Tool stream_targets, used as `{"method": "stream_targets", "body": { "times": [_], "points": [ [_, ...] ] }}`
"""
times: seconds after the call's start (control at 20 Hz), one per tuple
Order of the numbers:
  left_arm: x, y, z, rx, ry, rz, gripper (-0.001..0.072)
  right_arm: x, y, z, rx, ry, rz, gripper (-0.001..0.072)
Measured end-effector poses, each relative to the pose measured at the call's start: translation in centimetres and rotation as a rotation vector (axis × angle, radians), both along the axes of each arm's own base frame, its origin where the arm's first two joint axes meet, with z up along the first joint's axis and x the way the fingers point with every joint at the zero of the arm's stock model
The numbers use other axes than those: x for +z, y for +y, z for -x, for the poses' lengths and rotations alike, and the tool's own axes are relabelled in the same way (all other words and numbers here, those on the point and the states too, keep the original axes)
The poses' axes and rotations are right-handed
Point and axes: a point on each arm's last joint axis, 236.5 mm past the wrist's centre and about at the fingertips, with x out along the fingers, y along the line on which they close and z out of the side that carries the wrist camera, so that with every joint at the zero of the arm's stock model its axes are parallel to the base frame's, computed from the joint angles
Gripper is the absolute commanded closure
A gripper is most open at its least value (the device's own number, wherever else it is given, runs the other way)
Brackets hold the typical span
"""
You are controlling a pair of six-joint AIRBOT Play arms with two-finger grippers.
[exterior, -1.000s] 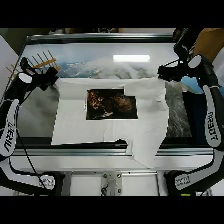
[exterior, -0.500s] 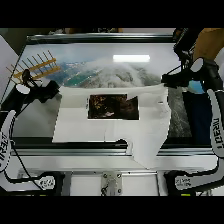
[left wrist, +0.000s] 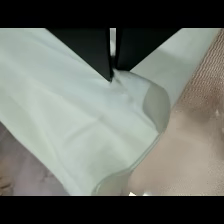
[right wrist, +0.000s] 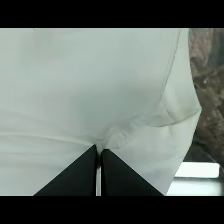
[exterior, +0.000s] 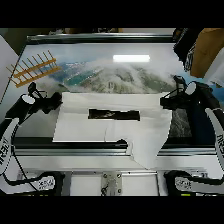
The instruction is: Fold the clothes and pants, and hang the long-sleeved shirts on hangers.
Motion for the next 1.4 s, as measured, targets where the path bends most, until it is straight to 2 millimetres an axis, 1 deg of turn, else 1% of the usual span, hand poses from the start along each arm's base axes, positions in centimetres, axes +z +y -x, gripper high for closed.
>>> {"method": "stream_targets", "body": {
  "times": [0.05, 0.1, 0.15, 0.2, 0.25, 0.3, 0.4, 0.45, 0.55, 0.6, 0.7, 0.75, 0.85, 0.95, 1.0, 1.15, 1.25, 1.4],
  "points": [
    [-0.1, -0.1, 0.1, -0.003, 0.005, 0.002, 0.0688, -0.4, 0.0, 0.4, 0.000, 0.009, -0.001, 0.0687],
    [-0.2, -0.2, 0.3, -0.008, 0.012, 0.003, 0.0413, -0.6, 0.1, 0.6, -0.002, 0.014, -0.002, 0.0664],
    [-0.3, -0.2, 0.4, -0.010, 0.015, 0.003, 0.0199, -0.8, 0.1, 0.8, -0.002, 0.021, -0.003, 0.0450],
    [-0.4, -0.3, 0.6, -0.014, 0.023, 0.007, 0.0199, -0.9, 0.3, 0.9, -0.006, 0.022, -0.013, 0.0219],
    [-0.3, -0.4, 0.8, -0.018, 0.028, 0.011, 0.0199, -0.8, 0.6, 0.9, -0.011, 0.019, -0.026, 0.0187],
    [-0.2, -0.5, 0.9, -0.022, 0.031, 0.014, 0.0199, -0.6, 0.8, 0.8, -0.016, 0.012, -0.039, 0.0187],
    [1.1, -0.3, 1.1, -0.018, 0.016, 0.019, 0.0199, 1.0, 0.9, 0.1, -0.026, -0.030, -0.050, 0.0187],
    [2.2, 0.1, 1.3, -0.016, 0.000, 0.012, 0.0199, 2.4, 0.6, -0.3, -0.034, -0.062, -0.053, 0.0187],
    [3.9, 1.2, 2.8, -0.035, -0.001, -0.028, 0.0199, 5.5, -0.2, -0.5, -0.057, -0.136, -0.052, 0.0187],
    [4.3, 1.8, 4.2, -0.040, 0.019, -0.052, 0.0199, 7.4, -0.9, -0.5, -0.072, -0.180, -0.047, 0.0187],
    [4.0, 3.2, 7.8, -0.029, 0.089, -0.100, 0.0198, 10.9, -2.0, -0.1, -0.097, -0.262, -0.035, 0.0187],
    [3.4, 3.7, 10.0, -0.012, 0.131, -0.111, 0.0198, 12.3, -2.3, 0.2, -0.105, -0.296, -0.032, 0.0187],
    [2.0, 4.1, 14.1, 0.038, 0.204, -0.102, 0.0199, 14.7, -2.6, 0.7, -0.113, -0.356, -0.026, 0.0187],
    [0.5, 4.0, 17.5, 0.101, 0.259, -0.076, 0.0199, 16.1, -2.7, 1.1, -0.114, -0.390, -0.018, 0.0187],
    [-0.1, 3.9, 18.9, 0.134, 0.280, -0.063, 0.0199, 16.4, -2.7, 1.2, -0.115, -0.401, -0.017, 0.0187],
    [-1.8, 3.5, 22.1, 0.215, 0.323, -0.032, 0.0199, 16.9, -2.7, 1.5, -0.117, -0.412, -0.017, 0.0187],
    [-2.7, 3.0, 23.4, 0.248, 0.337, -0.011, 0.0199, 16.8, -2.7, 1.6, -0.117, -0.411, -0.017, 0.0187],
    [-3.6, 1.8, 23.5, 0.297, 0.317, 0.049, 0.0199, 16.7, -2.7, 1.7, -0.115, -0.410, -0.016, 0.0187]
  ]
}}
